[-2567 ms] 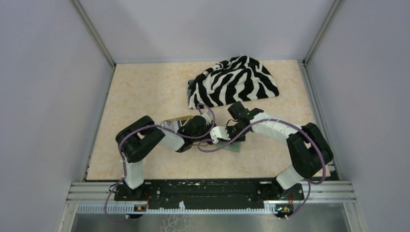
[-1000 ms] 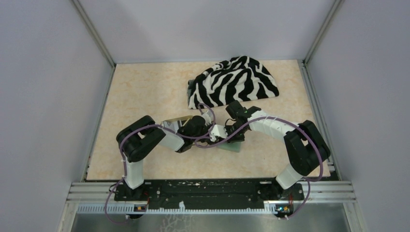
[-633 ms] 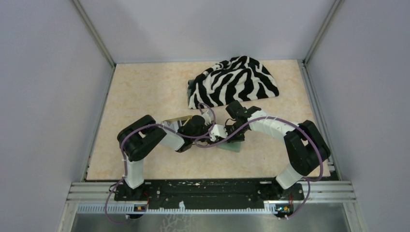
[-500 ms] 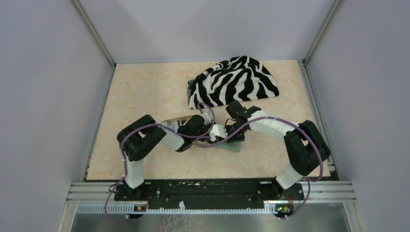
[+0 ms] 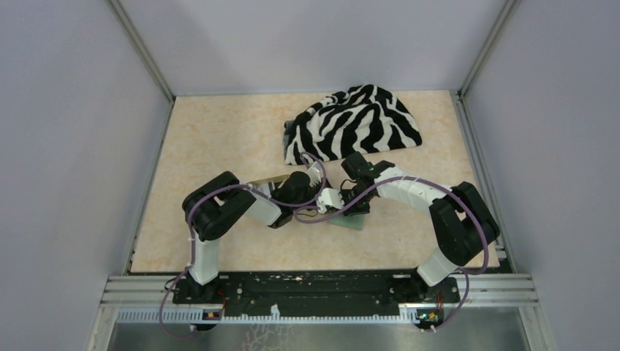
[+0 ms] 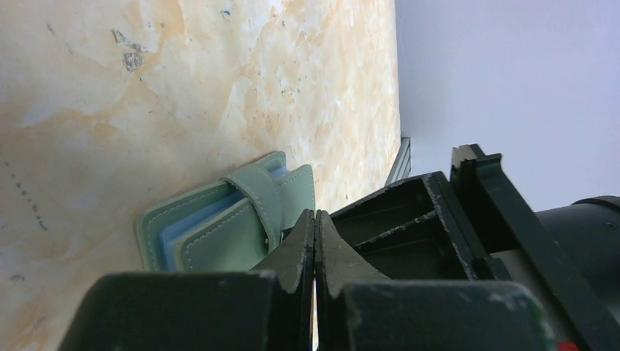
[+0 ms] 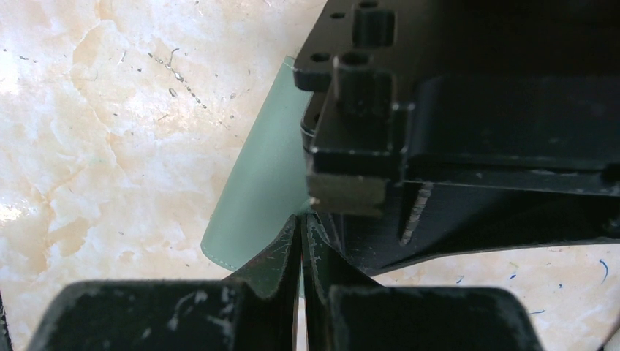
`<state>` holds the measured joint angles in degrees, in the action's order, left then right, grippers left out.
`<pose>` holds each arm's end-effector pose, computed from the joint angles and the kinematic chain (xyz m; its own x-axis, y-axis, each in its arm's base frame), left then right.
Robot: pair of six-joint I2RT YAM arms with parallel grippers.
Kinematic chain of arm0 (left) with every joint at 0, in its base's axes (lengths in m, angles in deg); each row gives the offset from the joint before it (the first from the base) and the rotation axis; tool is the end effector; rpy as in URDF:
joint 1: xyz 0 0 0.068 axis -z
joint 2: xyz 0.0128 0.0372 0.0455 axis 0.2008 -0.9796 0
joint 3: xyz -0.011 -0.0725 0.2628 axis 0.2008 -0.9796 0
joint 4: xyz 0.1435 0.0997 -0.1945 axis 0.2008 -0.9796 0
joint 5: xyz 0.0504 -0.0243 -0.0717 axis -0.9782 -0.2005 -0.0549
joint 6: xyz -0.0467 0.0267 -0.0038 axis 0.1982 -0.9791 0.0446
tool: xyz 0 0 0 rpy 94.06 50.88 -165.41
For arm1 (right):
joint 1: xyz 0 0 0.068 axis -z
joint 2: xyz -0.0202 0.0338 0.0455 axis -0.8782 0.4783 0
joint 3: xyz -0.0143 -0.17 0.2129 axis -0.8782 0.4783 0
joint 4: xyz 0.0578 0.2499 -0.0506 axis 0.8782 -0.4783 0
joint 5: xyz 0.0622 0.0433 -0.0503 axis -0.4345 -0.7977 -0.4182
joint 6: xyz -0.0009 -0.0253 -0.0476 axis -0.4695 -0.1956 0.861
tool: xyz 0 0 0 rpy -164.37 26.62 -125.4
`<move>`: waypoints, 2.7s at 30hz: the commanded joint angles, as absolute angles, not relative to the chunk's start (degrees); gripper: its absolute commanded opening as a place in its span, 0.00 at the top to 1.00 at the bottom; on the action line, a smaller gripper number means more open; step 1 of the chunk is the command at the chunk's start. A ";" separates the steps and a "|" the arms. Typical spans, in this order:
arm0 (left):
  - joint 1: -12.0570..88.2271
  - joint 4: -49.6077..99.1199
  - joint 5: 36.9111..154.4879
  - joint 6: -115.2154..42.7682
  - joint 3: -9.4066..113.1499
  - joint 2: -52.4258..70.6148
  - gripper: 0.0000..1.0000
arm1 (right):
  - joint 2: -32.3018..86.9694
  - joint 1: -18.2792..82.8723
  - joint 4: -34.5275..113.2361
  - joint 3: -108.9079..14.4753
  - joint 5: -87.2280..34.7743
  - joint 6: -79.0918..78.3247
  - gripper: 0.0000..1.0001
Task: Put the credit cards into the card holder
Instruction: Close the card holder at the center of the board, then reset both arms
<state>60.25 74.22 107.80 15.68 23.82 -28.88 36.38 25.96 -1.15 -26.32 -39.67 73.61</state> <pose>0.2350 -0.2859 0.1153 -0.9154 -0.2294 -0.3308 0.2325 0.3694 -0.8997 0.2207 0.1730 0.1803 0.2548 -0.8743 -0.4131 -0.9665 -0.2441 -0.0796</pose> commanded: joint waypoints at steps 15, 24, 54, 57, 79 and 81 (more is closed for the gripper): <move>60.45 65.77 110.90 11.58 21.24 -32.09 1.00 | 37.50 24.36 2.23 -25.26 -41.64 72.88 1.00; 60.86 61.93 109.61 9.15 19.54 -33.57 1.00 | 38.18 24.30 1.48 -26.83 -40.72 72.27 1.00; 61.16 61.55 104.86 5.01 21.57 -24.16 0.94 | 22.30 34.43 -6.48 -32.64 -54.73 67.50 0.59; 61.16 57.88 103.75 0.76 24.81 -17.65 0.87 | 16.88 39.27 -1.70 -30.17 -59.48 61.86 0.48; 60.98 39.98 77.08 -14.18 5.63 55.27 0.02 | 6.33 63.26 12.66 -39.67 -76.63 15.07 0.02; 60.98 32.91 75.55 -13.91 8.60 58.41 0.01 | 4.91 63.24 13.88 -40.25 -75.58 12.71 0.02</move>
<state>60.97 44.26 80.30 -14.33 5.72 53.17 8.34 62.77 9.21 -37.30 -74.59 22.31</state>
